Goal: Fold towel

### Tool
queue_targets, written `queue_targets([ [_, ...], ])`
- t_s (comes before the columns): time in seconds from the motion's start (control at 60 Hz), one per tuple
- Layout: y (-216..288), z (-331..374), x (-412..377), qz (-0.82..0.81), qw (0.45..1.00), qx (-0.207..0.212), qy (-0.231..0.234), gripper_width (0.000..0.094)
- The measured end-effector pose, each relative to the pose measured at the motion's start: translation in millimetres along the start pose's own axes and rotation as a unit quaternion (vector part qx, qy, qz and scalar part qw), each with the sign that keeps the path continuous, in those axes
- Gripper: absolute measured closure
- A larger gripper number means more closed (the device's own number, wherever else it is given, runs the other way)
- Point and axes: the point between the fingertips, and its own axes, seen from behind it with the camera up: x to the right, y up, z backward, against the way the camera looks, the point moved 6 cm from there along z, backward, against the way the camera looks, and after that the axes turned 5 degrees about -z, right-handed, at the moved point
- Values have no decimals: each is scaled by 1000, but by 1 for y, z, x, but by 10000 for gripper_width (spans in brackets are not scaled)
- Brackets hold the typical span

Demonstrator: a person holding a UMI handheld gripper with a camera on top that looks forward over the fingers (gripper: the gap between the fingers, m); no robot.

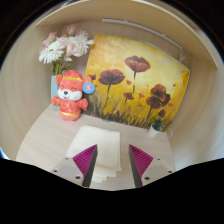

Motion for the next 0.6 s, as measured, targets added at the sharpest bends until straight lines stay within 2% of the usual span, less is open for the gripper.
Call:
queue_targets([
  [0.25, 57, 134, -5, -52, 995, 82, 7, 244],
  [0.5, 43, 243, -16, -80, 989, 123, 21, 239],
  [0.6, 28, 268, -18, -89, 988, 124, 24, 239],
])
